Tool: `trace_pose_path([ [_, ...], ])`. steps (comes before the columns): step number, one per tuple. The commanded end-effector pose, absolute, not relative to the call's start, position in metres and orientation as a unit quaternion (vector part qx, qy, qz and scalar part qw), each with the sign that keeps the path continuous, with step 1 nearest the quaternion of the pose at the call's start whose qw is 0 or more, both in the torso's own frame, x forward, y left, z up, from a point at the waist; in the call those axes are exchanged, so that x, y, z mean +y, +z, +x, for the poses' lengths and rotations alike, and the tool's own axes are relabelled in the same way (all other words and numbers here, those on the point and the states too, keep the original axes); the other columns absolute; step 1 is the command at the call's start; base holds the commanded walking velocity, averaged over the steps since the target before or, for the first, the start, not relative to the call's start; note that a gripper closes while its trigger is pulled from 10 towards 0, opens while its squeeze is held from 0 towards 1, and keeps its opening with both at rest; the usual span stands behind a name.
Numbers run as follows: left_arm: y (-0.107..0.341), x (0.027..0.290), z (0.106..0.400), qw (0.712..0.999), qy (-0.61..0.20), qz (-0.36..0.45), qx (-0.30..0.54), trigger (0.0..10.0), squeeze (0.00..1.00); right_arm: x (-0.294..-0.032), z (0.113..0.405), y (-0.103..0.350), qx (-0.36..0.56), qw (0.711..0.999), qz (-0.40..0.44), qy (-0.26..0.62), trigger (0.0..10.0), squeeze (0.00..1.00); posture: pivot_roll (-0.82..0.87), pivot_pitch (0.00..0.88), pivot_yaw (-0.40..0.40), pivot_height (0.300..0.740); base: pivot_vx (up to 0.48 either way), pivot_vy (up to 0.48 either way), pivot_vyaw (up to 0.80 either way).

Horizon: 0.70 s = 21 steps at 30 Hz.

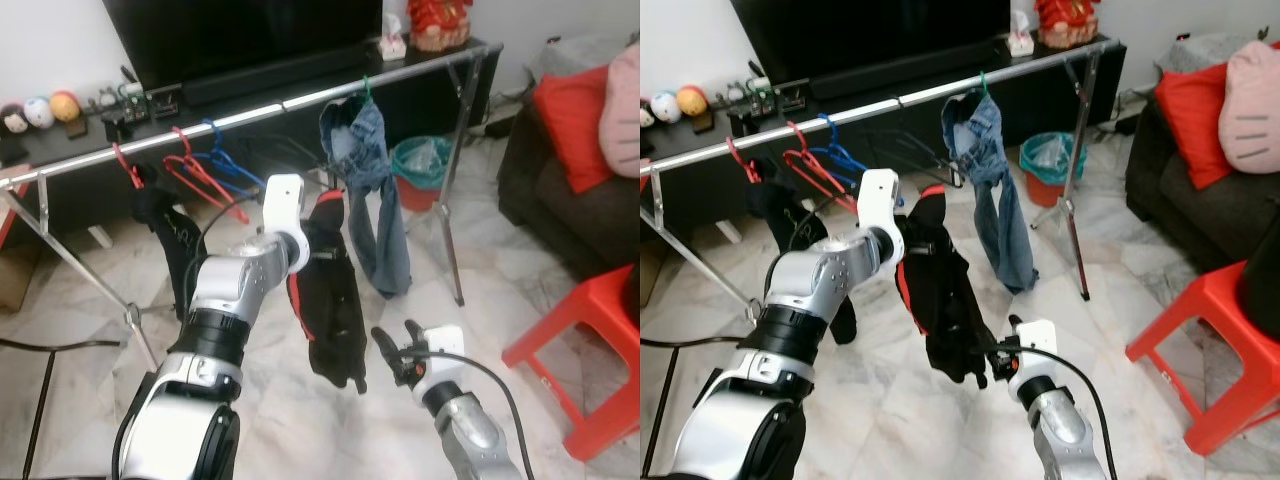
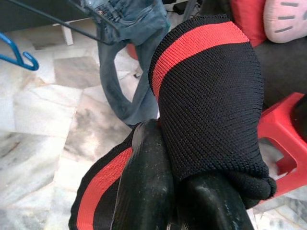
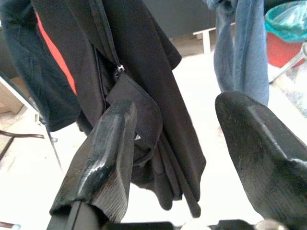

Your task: Hang hanger

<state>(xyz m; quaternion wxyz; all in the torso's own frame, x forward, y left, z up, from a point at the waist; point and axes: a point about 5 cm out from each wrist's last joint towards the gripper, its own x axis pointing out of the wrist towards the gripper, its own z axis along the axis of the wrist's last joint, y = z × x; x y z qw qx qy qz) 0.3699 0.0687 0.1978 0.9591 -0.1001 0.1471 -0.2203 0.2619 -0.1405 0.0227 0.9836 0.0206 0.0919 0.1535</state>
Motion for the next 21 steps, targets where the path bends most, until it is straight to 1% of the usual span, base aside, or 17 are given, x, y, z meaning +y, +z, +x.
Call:
trace_pose_path([
  [1, 0.204, 0.070, 0.366, 0.957, -0.232, -0.104, 0.140, 10.0, 0.00, -0.134, 0.265, 0.024, 0.075, 0.984, -0.017, 0.158, 10.0, 0.00, 0.12, 0.027, 0.128, 0.740, 0.000, 0.000, 0.00],
  [4, 0.207, 0.067, 0.363, 0.955, -0.240, -0.103, 0.139, 10.0, 0.00, -0.132, 0.269, 0.026, 0.060, 0.985, -0.024, 0.162, 10.0, 0.00, 0.12, 0.024, 0.127, 0.740, 0.000, 0.000, 0.00],
  [7, 0.210, 0.064, 0.360, 0.953, -0.248, -0.107, 0.139, 10.0, 0.00, -0.129, 0.273, 0.028, 0.047, 0.985, -0.012, 0.168, 10.0, 0.00, 0.12, 0.021, 0.126, 0.740, 0.000, 0.000, 0.00],
  [10, 0.213, 0.059, 0.358, 0.949, -0.252, -0.128, 0.139, 10.0, 0.00, -0.122, 0.277, 0.031, 0.032, 0.983, -0.020, 0.181, 10.0, 0.00, 0.12, 0.019, 0.126, 0.740, 0.000, 0.000, 0.00],
  [13, 0.213, 0.059, 0.357, 0.947, -0.255, -0.138, 0.139, 10.0, 0.00, -0.120, 0.281, 0.033, 0.026, 0.983, -0.020, 0.179, 10.0, 0.00, 0.12, 0.018, 0.126, 0.740, 0.000, 0.000, 0.00],
  [21, 0.211, 0.054, 0.349, 0.940, -0.265, -0.155, 0.152, 10.0, 0.00, -0.119, 0.291, 0.038, 0.007, 0.984, -0.066, 0.165, 10.0, 0.00, 0.14, 0.016, 0.126, 0.740, 0.000, 0.000, 0.00],
])
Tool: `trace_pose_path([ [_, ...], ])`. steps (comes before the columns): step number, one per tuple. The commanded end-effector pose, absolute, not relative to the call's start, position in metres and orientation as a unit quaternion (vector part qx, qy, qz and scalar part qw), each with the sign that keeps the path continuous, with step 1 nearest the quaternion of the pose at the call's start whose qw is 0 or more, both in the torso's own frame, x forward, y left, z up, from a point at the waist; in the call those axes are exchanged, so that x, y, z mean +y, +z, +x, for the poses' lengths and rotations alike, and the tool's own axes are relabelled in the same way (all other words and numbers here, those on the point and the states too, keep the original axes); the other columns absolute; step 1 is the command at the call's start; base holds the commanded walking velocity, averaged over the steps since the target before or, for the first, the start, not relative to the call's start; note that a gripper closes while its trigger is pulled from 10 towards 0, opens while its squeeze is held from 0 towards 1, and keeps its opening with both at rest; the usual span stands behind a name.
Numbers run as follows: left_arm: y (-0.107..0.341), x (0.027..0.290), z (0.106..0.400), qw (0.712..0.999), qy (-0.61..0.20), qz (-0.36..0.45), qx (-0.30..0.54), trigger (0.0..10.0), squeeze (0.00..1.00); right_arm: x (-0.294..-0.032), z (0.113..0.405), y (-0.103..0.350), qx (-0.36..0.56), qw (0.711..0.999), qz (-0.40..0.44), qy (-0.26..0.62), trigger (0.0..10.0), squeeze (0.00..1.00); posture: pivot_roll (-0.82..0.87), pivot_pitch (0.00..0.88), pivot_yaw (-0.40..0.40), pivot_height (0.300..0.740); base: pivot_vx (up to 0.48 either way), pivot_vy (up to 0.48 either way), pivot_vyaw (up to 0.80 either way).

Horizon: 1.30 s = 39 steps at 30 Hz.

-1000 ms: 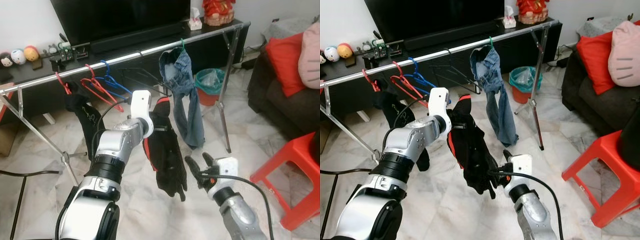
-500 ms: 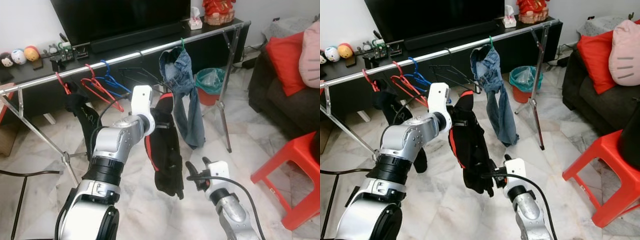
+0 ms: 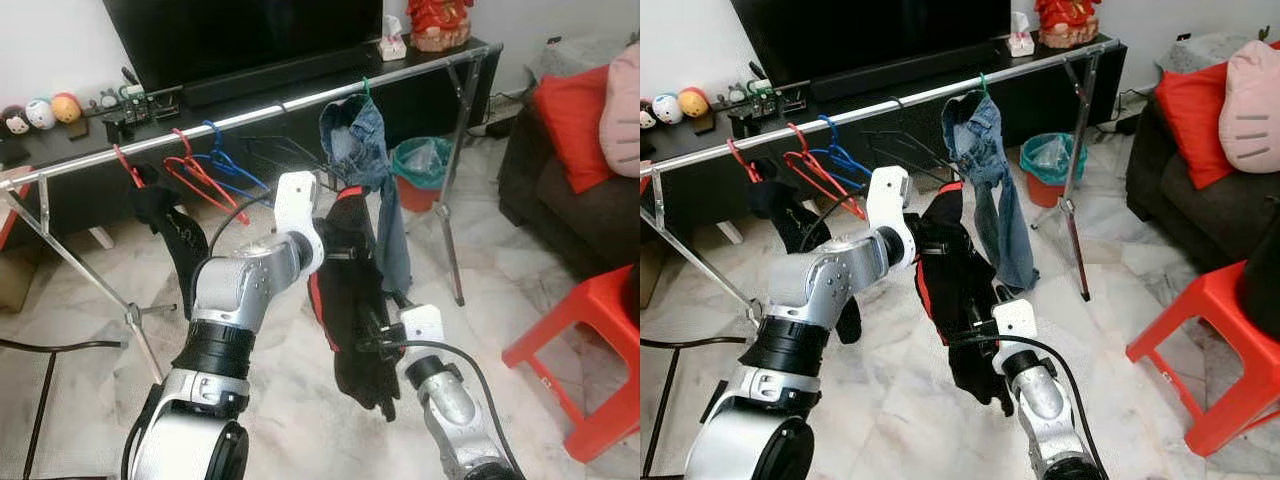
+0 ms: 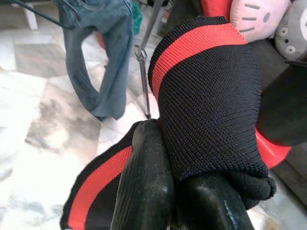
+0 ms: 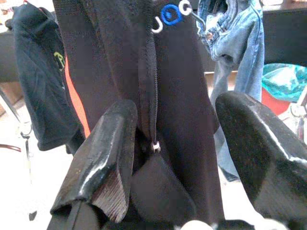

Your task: Hang hanger

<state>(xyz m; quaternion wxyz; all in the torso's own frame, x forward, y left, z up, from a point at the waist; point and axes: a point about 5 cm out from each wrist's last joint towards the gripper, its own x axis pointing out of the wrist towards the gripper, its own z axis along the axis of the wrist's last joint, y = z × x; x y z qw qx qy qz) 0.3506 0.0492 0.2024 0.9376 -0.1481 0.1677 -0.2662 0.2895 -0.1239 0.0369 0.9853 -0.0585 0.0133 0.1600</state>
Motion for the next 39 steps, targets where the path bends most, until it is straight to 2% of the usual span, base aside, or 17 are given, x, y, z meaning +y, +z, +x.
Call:
trace_pose_path([
  [1, 0.212, 0.053, 0.349, 0.939, -0.267, -0.157, 0.151, 10.0, 0.00, -0.120, 0.292, 0.039, 0.004, 0.984, -0.073, 0.160, 10.0, 0.00, 0.14, 0.015, 0.126, 0.740, 0.000, 0.000, 0.00],
  [12, 0.228, 0.045, 0.341, 0.929, -0.294, -0.171, 0.145, 10.0, 0.00, -0.130, 0.308, 0.048, -0.005, 0.990, -0.100, 0.099, 10.0, 0.00, 0.16, 0.006, 0.127, 0.740, 0.000, 0.000, 0.00],
  [20, 0.225, 0.032, 0.326, 0.914, -0.337, -0.157, 0.164, 10.0, 0.00, -0.132, 0.331, 0.073, -0.036, 0.989, -0.110, 0.088, 10.0, 0.00, 0.16, 0.000, 0.126, 0.740, 0.000, 0.000, 0.00],
  [25, 0.220, 0.022, 0.314, 0.898, -0.384, -0.117, 0.180, 10.0, 0.00, -0.124, 0.343, 0.091, -0.060, 0.989, -0.100, 0.096, 10.0, 0.00, 0.17, 0.000, 0.128, 0.740, 0.000, 0.000, 0.00],
  [31, 0.209, 0.021, 0.308, 0.893, -0.396, -0.085, 0.198, 10.0, 0.00, -0.117, 0.351, 0.105, -0.086, 0.986, -0.097, 0.103, 10.0, 0.00, 0.17, 0.000, 0.128, 0.740, 0.000, 0.000, 0.00],
  [36, 0.195, 0.024, 0.309, 0.908, -0.368, -0.019, 0.198, 10.0, 0.00, -0.109, 0.353, 0.113, -0.103, 0.983, -0.092, 0.124, 10.0, 0.00, 0.16, 0.001, 0.130, 0.740, 0.000, 0.000, 0.00],
  [37, 0.191, 0.030, 0.317, 0.926, -0.326, -0.009, 0.190, 10.0, 0.00, -0.104, 0.353, 0.114, -0.104, 0.980, -0.092, 0.143, 10.0, 0.00, 0.16, 0.001, 0.130, 0.740, 0.000, 0.000, 0.00],
  [39, 0.190, 0.034, 0.322, 0.936, -0.303, -0.003, 0.182, 10.0, 0.00, -0.102, 0.352, 0.114, -0.103, 0.978, -0.097, 0.152, 10.0, 0.00, 0.15, 0.005, 0.129, 0.740, 0.000, 0.000, 0.00],
])
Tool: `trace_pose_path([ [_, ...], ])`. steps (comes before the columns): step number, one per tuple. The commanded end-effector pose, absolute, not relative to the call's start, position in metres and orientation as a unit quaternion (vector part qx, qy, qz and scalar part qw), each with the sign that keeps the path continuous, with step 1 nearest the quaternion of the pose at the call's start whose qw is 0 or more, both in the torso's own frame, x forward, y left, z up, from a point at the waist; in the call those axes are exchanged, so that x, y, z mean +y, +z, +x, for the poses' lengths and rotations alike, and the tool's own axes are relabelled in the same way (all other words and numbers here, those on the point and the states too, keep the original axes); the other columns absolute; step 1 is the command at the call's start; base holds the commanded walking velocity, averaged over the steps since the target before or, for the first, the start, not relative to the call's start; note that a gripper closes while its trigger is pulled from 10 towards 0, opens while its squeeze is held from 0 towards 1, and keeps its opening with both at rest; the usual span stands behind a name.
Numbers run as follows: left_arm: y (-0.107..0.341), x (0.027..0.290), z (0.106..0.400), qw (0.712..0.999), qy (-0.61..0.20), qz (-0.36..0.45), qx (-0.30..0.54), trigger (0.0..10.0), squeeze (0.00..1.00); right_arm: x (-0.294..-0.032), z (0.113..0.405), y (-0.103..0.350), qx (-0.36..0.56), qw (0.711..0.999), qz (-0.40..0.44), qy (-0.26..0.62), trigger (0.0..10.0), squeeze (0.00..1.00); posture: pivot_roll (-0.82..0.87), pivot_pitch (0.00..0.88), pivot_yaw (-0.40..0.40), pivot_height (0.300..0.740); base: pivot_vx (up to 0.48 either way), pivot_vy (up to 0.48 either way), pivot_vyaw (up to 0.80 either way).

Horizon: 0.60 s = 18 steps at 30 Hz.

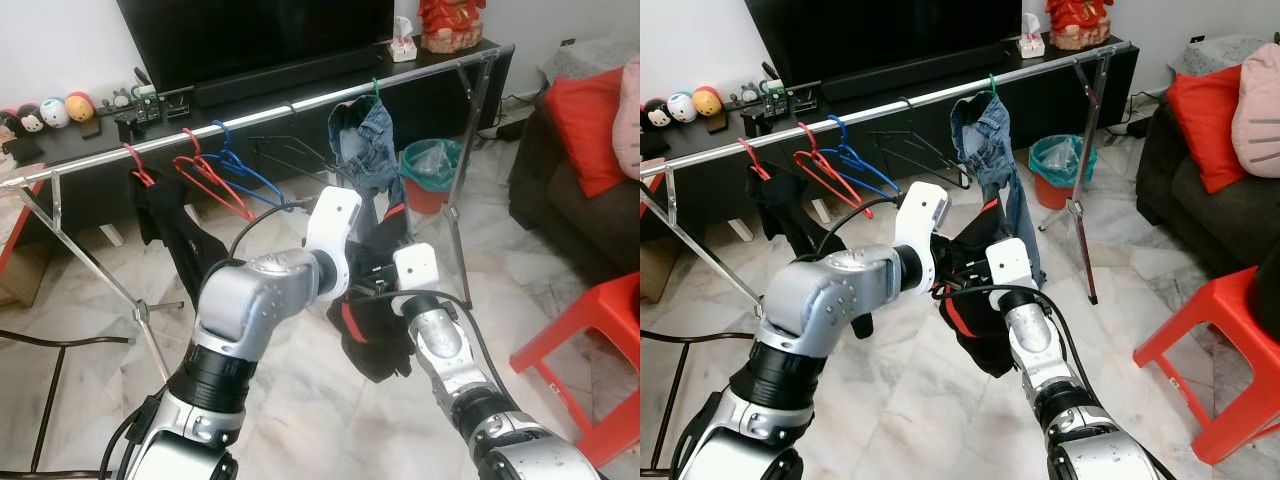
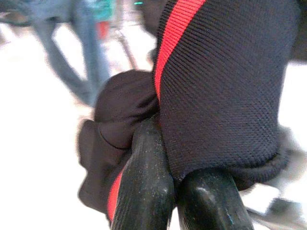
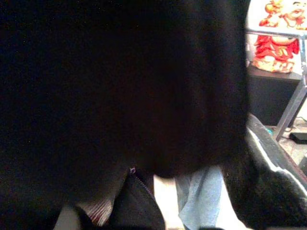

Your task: Hang hanger

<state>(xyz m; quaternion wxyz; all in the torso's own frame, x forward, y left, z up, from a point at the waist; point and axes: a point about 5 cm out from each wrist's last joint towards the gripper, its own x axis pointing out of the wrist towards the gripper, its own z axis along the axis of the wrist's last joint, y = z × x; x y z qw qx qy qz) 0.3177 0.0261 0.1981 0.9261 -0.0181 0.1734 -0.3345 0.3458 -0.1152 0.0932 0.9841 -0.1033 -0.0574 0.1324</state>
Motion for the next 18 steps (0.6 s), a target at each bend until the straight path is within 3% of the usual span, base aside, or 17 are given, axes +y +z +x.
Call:
trace_pose_path([
  [1, 0.192, 0.038, 0.325, 0.942, -0.287, -0.003, 0.172, 10.0, 0.00, -0.103, 0.351, 0.111, -0.098, 0.978, -0.098, 0.153, 10.0, 0.00, 0.15, 0.006, 0.128, 0.740, 0.000, 0.000, 0.00],
  [5, 0.200, 0.048, 0.336, 0.959, -0.244, -0.015, 0.146, 10.0, 0.00, -0.109, 0.342, 0.092, -0.065, 0.982, -0.102, 0.145, 10.0, 0.00, 0.15, 0.009, 0.127, 0.740, 0.000, 0.000, 0.00],
  [18, 0.197, 0.054, 0.342, 0.963, -0.231, -0.001, 0.138, 10.0, 0.00, -0.117, 0.322, 0.055, 0.020, 0.981, -0.115, 0.153, 10.0, 0.00, 0.14, 0.016, 0.127, 0.740, 0.000, 0.000, 0.00],
])
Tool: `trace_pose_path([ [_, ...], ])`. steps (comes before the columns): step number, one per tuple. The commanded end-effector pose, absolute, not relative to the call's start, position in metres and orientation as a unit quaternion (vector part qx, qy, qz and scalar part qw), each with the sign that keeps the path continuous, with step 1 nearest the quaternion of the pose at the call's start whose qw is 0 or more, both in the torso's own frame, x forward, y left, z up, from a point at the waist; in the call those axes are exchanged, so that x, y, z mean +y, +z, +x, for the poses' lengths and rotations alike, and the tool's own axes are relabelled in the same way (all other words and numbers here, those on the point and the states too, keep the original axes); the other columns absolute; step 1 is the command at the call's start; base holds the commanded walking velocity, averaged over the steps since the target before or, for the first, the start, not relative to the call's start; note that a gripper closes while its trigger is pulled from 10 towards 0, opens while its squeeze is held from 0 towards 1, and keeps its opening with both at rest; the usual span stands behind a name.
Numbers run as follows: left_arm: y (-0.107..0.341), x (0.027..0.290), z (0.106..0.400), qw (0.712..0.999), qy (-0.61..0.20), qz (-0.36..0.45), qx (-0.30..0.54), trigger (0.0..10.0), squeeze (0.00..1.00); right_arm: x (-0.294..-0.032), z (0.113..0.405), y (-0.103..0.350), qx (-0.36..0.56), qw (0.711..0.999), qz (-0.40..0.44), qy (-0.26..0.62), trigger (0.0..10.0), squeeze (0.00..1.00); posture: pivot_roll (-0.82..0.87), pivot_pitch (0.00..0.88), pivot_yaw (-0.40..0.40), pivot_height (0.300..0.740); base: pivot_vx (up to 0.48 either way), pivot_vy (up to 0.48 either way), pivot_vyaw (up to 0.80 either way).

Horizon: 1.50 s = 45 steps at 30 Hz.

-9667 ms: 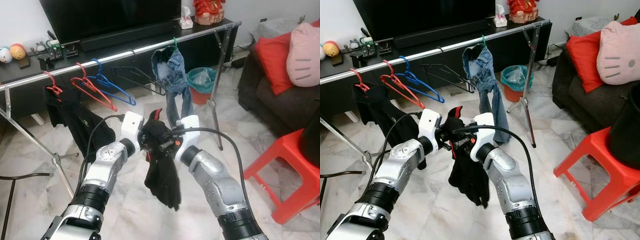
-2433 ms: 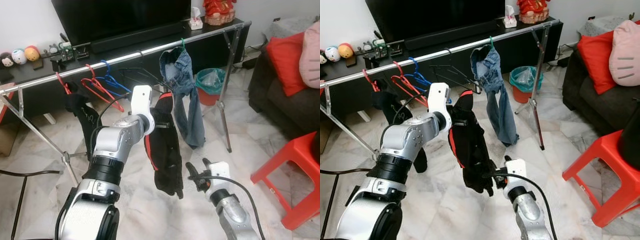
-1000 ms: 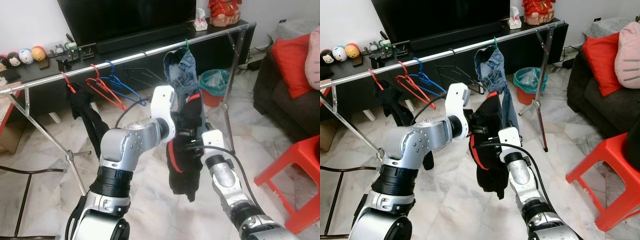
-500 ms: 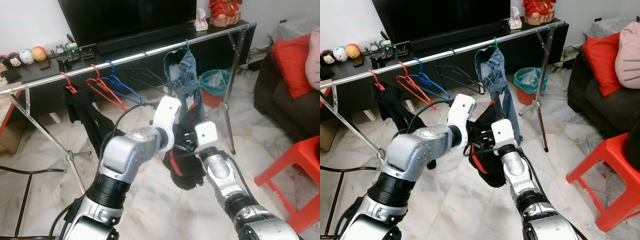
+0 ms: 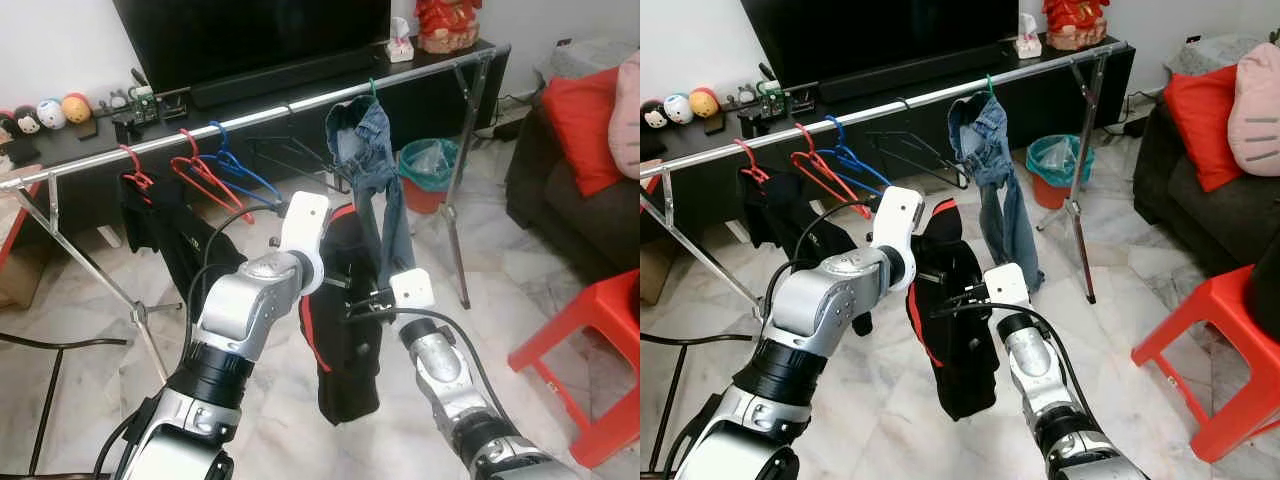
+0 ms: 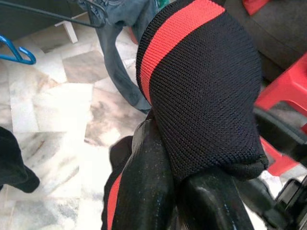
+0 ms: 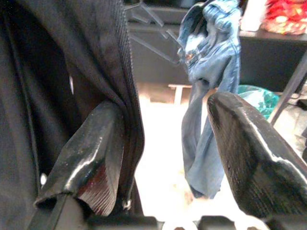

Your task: Hang hanger

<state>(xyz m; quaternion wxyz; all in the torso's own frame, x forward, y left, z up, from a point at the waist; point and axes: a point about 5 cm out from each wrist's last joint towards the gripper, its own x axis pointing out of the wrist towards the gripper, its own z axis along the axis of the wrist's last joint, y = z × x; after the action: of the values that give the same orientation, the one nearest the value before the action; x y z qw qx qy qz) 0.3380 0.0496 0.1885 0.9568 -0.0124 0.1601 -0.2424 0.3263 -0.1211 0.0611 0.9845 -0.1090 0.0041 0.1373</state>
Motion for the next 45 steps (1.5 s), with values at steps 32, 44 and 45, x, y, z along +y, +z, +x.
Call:
trace_pose_path([
  [32, 0.166, 0.048, 0.337, 0.947, -0.304, 0.007, 0.101, 10.0, 0.00, -0.108, 0.312, 0.066, -0.024, 0.962, -0.129, 0.241, 10.0, 0.00, 0.13, 0.020, 0.134, 0.740, 0.000, 0.000, 0.00],
  [44, 0.162, 0.056, 0.347, 0.946, -0.296, -0.110, 0.074, 10.0, 0.00, -0.107, 0.304, 0.056, -0.019, 0.969, -0.131, 0.210, 10.0, 0.00, 0.12, 0.021, 0.136, 0.740, 0.000, 0.000, 0.00],
  [45, 0.162, 0.058, 0.348, 0.947, -0.293, -0.110, 0.071, 10.0, 0.00, -0.106, 0.304, 0.056, -0.020, 0.969, -0.130, 0.209, 10.0, 0.00, 0.12, 0.021, 0.136, 0.740, 0.000, 0.000, 0.00],
])
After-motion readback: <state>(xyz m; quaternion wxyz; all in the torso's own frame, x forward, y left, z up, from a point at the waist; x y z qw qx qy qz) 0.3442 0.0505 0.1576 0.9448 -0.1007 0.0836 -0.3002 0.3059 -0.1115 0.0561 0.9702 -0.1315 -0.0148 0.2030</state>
